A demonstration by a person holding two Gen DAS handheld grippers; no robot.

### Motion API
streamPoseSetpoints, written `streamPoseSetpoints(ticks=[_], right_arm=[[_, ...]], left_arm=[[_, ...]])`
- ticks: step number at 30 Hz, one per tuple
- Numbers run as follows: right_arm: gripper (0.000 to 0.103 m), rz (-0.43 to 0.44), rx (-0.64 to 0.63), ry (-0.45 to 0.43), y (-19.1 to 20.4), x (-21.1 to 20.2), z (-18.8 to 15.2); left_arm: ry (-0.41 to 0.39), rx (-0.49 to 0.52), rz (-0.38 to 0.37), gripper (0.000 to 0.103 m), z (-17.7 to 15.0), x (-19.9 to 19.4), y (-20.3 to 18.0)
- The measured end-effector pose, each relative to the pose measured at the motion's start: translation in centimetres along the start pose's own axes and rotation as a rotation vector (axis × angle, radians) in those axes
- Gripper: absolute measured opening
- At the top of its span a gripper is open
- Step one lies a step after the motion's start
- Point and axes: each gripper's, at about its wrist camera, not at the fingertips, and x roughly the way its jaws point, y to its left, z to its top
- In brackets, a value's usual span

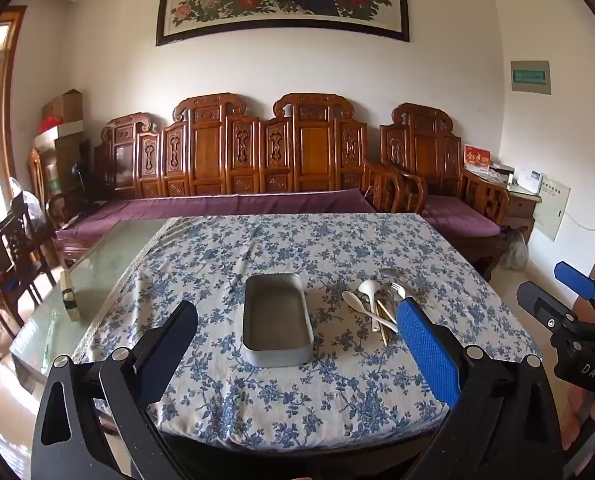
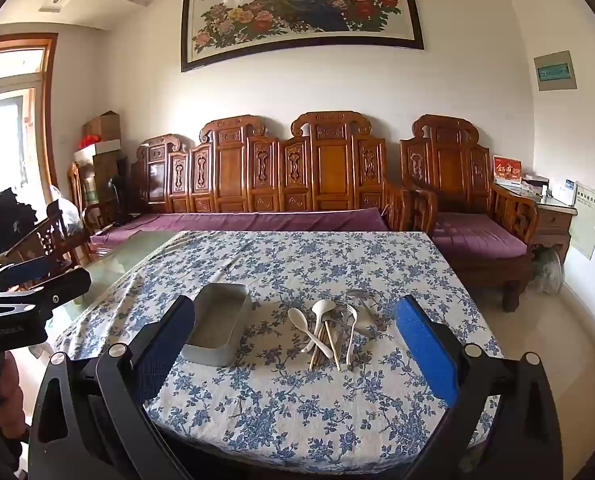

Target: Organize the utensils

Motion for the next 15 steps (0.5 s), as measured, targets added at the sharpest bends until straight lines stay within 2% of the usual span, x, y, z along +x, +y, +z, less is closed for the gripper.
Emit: streamPoseSetpoints(ticks=[15], right_arm=[[0.101,-0.001,-0.006,-0.003,0.11,-0.17,0.04]], left_arm=[[-0.001,0.002,-0.005,0.097,0.20,0.14,0.22]])
